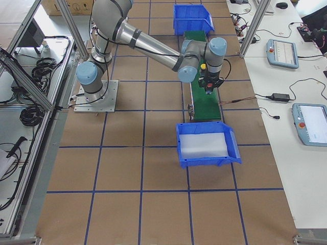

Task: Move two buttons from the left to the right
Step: 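Lift the red button with the right gripper and carry it away from the belt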

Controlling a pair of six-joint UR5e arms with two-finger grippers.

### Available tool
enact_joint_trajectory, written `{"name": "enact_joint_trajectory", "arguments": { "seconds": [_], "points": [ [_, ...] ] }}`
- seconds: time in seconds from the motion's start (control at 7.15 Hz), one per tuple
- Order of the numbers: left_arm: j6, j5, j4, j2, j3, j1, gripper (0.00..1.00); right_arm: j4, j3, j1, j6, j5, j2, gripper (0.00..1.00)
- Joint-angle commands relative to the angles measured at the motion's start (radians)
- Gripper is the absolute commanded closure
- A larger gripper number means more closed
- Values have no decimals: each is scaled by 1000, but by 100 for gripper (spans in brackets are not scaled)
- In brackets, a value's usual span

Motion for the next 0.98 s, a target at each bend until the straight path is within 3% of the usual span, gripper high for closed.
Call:
{"name": "enact_joint_trajectory", "arguments": {
  "seconds": [0.0,0.42,0.56,0.84],
  "points": [
    [1,0,0,0,0,0,0,5,-41,-132,-133,-6,-28,96],
    [-1,0,0,0,0,0,0,58,-88,-346,-479,44,-33,96],
    [1,0,0,0,0,1,0,57,-81,-404,-559,93,-1,96],
    [1,0,0,0,0,1,0,-15,-119,-435,-664,104,148,96]
  ]
}}
